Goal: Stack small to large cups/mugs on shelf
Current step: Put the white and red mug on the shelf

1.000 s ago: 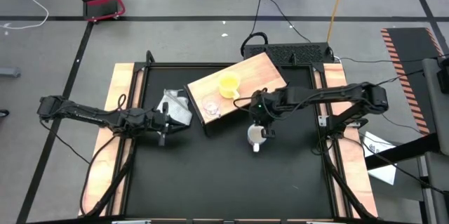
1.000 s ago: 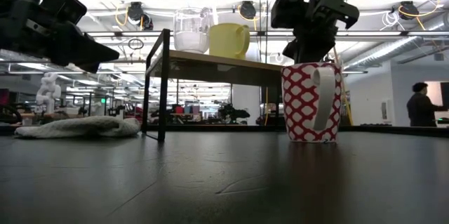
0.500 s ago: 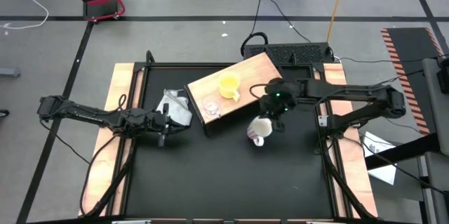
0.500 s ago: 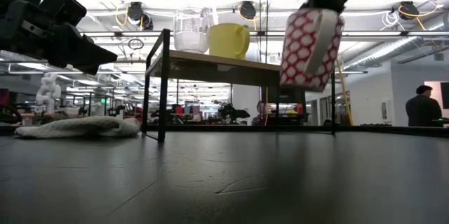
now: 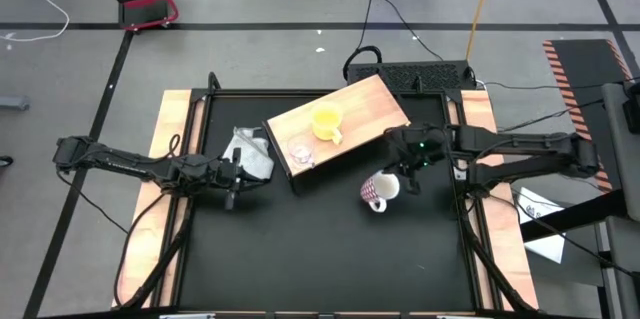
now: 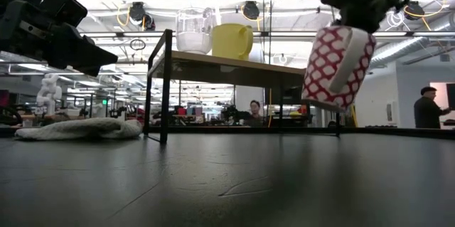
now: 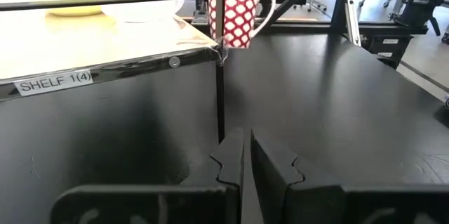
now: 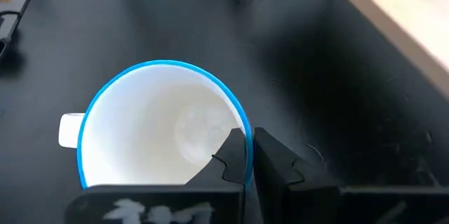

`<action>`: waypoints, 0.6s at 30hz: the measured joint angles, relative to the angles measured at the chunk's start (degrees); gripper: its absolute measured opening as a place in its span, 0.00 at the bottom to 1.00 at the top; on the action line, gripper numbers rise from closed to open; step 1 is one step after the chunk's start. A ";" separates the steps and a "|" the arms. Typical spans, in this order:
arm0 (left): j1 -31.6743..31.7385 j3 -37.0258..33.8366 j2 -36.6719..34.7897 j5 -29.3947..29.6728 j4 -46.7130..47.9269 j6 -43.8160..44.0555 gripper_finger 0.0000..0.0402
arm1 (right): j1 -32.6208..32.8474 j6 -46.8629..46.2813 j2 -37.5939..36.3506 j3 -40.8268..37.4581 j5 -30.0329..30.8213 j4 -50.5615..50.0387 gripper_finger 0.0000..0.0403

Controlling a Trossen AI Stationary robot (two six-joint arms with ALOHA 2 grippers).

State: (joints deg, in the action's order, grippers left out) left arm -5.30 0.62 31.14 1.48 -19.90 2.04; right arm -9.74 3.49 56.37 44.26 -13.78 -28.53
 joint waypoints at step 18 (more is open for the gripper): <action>0.00 0.00 0.00 -0.08 -0.07 1.49 0.08 | -0.22 -4.99 -6.79 -12.18 -4.44 13.16 0.00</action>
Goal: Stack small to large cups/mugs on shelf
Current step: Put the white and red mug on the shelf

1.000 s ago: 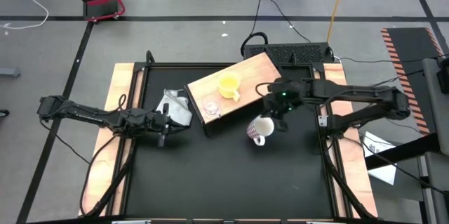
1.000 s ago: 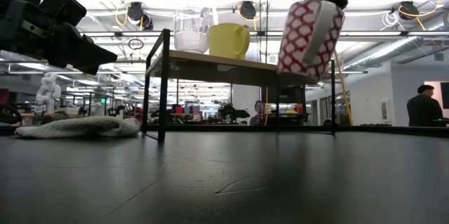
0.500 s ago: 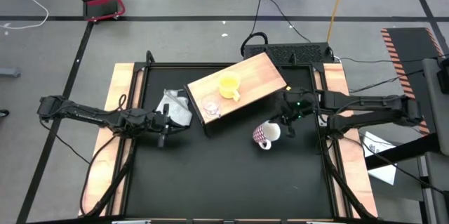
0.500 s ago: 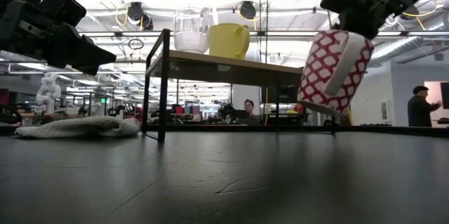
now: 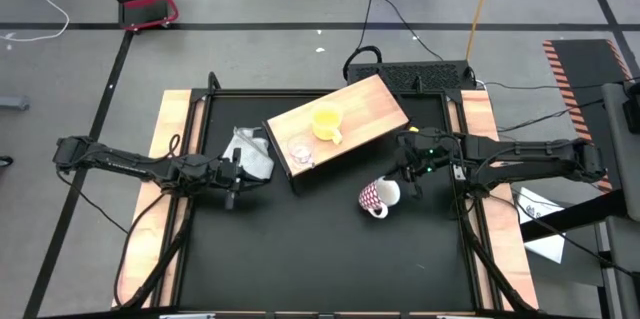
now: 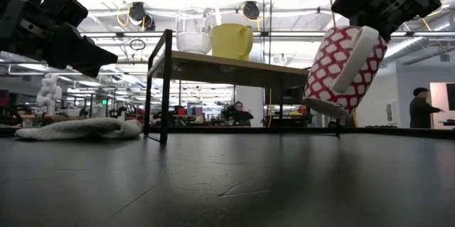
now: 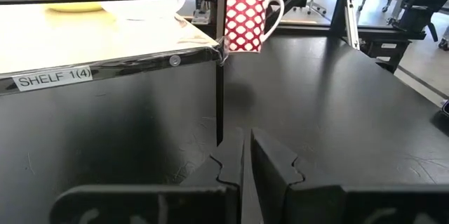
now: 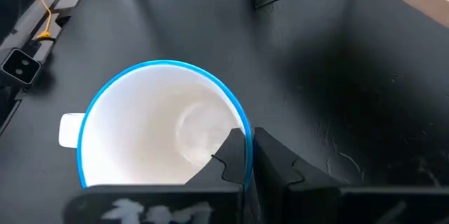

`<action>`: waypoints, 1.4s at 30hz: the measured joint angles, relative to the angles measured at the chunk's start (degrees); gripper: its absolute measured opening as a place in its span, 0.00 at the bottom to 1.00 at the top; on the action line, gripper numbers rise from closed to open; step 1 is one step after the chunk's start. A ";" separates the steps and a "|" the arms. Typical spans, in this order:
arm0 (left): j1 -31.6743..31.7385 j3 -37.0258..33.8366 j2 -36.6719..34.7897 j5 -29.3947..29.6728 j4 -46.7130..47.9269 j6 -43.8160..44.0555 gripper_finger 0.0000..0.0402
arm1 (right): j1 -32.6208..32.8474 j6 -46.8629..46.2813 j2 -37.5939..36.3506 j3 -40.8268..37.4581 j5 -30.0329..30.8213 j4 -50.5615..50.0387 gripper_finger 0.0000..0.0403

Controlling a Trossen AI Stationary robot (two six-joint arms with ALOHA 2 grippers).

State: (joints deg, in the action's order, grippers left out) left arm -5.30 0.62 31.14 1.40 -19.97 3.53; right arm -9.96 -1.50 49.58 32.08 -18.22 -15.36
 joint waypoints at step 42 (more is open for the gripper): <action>0.01 0.00 -0.01 0.03 0.48 -1.87 0.08 | -7.45 5.21 -3.43 11.49 0.20 -3.86 0.01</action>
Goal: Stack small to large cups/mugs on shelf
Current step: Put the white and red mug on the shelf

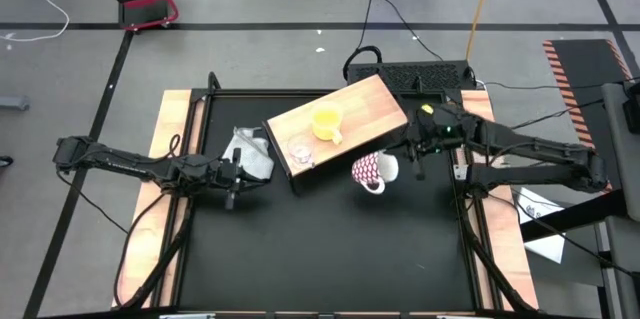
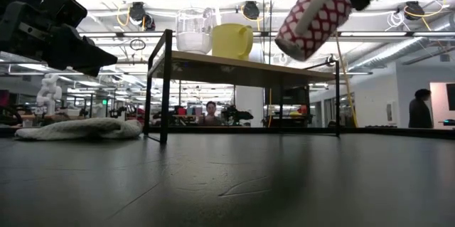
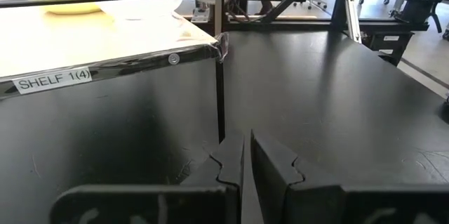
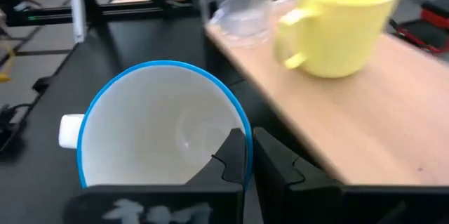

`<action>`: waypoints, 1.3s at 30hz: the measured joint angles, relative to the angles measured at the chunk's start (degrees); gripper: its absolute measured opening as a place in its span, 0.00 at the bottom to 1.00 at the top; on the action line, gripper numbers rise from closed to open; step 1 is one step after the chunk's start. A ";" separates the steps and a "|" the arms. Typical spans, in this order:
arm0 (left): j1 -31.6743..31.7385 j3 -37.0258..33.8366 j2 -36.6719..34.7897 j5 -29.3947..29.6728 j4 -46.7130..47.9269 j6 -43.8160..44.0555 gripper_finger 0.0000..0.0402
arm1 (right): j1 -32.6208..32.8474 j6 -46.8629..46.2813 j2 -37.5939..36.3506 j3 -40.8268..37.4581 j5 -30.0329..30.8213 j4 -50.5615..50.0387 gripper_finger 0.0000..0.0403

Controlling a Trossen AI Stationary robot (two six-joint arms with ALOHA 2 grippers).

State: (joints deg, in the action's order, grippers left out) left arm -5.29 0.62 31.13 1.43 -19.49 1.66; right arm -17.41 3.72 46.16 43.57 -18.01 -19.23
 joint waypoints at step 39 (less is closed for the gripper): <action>0.02 -0.01 0.00 0.14 0.42 -1.95 0.08 | -19.49 24.51 26.57 38.33 0.99 -31.02 0.00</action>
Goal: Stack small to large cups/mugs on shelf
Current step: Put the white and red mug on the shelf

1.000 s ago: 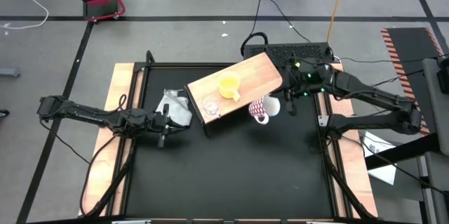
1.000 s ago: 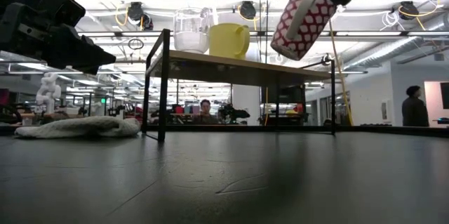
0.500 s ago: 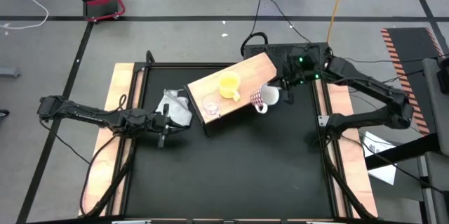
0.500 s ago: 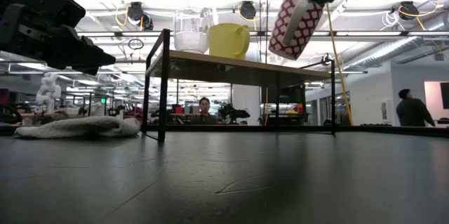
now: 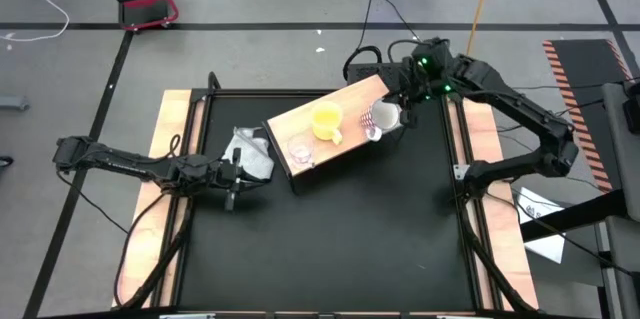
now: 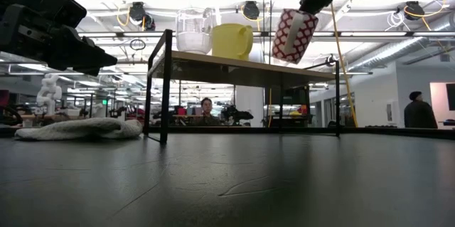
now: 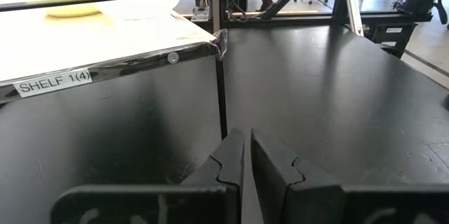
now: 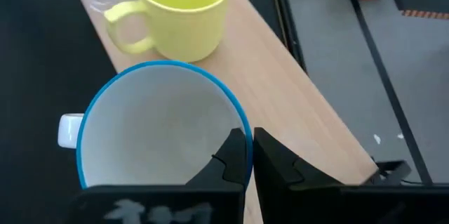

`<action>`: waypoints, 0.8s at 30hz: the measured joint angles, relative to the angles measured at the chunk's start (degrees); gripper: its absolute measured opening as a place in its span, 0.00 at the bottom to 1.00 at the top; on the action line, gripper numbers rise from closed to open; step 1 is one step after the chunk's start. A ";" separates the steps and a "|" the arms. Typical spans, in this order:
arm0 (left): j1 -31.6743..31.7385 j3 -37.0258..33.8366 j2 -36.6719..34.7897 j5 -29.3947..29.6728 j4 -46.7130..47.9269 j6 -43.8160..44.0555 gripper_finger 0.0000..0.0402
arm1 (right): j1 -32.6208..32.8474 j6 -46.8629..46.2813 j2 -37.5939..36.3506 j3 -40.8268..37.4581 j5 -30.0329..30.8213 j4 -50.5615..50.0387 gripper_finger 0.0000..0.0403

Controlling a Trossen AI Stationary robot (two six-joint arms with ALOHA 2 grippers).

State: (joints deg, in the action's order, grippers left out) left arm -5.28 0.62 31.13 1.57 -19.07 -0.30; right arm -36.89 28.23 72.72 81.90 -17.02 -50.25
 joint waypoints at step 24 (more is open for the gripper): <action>0.00 0.01 -0.01 0.04 0.04 -2.43 0.08 | -5.19 7.20 10.58 9.81 -1.17 -9.33 0.00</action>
State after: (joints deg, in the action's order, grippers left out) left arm -5.28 0.62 31.11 1.61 -19.03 -2.72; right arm -42.09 35.42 83.30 91.71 -18.19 -59.59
